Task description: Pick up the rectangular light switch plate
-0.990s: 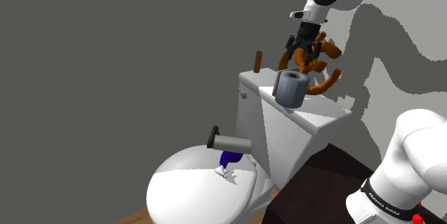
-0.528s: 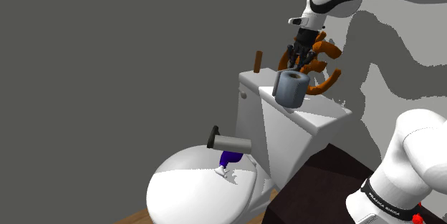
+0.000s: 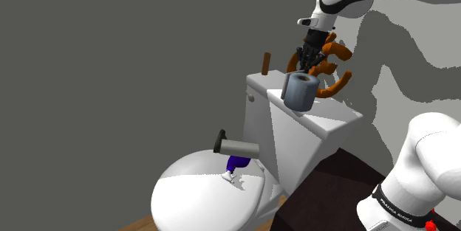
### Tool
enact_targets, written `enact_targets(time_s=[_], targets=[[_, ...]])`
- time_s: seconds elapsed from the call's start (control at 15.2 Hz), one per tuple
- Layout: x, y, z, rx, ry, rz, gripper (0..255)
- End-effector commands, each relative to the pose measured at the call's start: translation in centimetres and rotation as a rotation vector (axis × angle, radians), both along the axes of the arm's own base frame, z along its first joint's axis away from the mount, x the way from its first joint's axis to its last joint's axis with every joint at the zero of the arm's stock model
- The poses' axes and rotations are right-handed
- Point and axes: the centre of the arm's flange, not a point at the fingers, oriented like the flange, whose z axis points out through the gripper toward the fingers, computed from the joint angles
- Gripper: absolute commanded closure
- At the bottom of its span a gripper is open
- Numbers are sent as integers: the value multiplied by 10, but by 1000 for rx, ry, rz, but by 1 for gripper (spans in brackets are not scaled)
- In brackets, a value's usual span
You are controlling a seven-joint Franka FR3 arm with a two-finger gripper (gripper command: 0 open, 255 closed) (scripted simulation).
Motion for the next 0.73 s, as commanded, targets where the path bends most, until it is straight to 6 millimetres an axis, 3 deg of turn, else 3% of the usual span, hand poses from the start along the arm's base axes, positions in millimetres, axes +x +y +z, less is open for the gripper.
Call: enact_targets(time_s=[0.0,0.66], targets=[[0,1,5,0,2,1,255],[0,1,58,0,2,1,255]])
